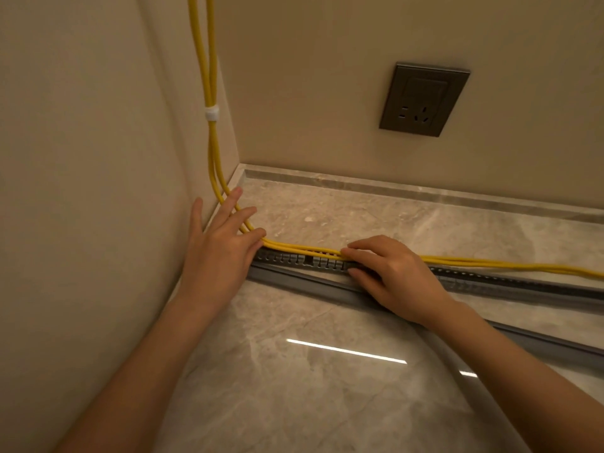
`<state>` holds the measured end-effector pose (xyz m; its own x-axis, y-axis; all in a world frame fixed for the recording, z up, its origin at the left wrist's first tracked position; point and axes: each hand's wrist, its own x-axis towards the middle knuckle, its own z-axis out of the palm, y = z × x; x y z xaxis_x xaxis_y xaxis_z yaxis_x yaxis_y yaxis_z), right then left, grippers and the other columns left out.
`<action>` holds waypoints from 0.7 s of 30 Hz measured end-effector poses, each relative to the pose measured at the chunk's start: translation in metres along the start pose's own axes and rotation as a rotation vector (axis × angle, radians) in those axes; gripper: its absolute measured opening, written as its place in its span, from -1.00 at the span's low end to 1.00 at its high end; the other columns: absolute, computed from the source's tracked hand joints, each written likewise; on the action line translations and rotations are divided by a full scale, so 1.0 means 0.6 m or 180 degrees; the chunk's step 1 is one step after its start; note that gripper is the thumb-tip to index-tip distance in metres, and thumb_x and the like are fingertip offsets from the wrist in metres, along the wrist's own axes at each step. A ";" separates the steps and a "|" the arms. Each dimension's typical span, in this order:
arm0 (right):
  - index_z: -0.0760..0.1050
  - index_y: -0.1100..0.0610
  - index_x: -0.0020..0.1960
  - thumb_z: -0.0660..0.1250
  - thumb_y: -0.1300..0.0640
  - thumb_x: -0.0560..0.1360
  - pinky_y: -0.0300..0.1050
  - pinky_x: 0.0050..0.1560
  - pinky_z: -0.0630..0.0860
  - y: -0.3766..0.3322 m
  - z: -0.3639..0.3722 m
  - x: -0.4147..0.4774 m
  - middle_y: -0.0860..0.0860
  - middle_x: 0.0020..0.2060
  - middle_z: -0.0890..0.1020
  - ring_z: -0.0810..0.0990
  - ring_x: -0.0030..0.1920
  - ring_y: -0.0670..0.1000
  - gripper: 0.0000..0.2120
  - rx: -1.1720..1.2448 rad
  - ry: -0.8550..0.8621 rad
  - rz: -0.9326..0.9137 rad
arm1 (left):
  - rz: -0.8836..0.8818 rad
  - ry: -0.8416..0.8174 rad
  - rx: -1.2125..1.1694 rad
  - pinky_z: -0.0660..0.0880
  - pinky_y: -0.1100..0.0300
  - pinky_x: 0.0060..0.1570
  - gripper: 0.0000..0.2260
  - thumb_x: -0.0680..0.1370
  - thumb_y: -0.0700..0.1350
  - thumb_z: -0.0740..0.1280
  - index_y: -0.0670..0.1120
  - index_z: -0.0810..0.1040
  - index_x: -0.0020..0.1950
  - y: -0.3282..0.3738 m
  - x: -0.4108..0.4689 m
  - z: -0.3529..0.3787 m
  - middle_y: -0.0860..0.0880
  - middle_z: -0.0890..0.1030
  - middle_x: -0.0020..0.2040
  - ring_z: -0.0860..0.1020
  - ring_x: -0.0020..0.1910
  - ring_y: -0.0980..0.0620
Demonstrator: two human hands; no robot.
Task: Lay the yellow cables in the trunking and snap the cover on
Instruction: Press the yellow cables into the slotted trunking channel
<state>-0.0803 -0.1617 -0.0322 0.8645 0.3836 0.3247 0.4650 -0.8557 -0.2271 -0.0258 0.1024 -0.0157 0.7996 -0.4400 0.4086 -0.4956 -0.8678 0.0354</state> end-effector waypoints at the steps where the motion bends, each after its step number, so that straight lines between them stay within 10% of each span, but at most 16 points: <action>1: 0.52 0.17 0.22 0.33 0.14 0.49 0.05 0.06 0.52 -0.007 0.002 0.006 0.11 0.10 0.61 0.56 0.08 0.12 -0.69 0.0036 -0.0038 0.0025 | 0.0003 0.0006 0.0023 0.08 -0.32 0.33 -0.93 0.44 -0.15 0.43 -0.06 0.69 -0.11 -0.001 0.001 -0.001 -0.11 0.59 0.19 0.33 0.40 -0.14; 11: 0.17 0.08 0.47 0.20 0.05 0.57 -0.06 0.37 0.29 -0.044 0.041 0.041 0.04 0.44 0.29 0.33 0.39 0.05 -0.49 0.0060 -0.0587 -0.0122 | -0.0199 0.0371 0.0248 -0.12 -0.25 0.37 -0.82 0.41 -0.21 0.41 0.02 0.63 -0.05 -0.024 -0.022 0.009 -0.05 0.56 0.23 0.26 0.44 -0.02; 21: 0.22 0.02 0.45 0.19 -0.03 0.56 -0.10 0.43 0.18 -0.053 0.051 0.038 -0.02 0.45 0.26 0.28 0.42 -0.02 -0.51 0.0111 -0.0632 0.0095 | -0.0133 0.0524 0.0235 -0.02 -0.31 0.35 -0.86 0.49 -0.09 0.35 0.01 0.65 0.01 -0.020 -0.023 0.024 -0.05 0.53 0.29 0.26 0.44 -0.04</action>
<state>-0.0694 -0.1154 -0.0455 0.8970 0.4222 0.1307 0.4420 -0.8565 -0.2666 -0.0260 0.1154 -0.0346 0.7498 -0.3647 0.5522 -0.4320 -0.9018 -0.0091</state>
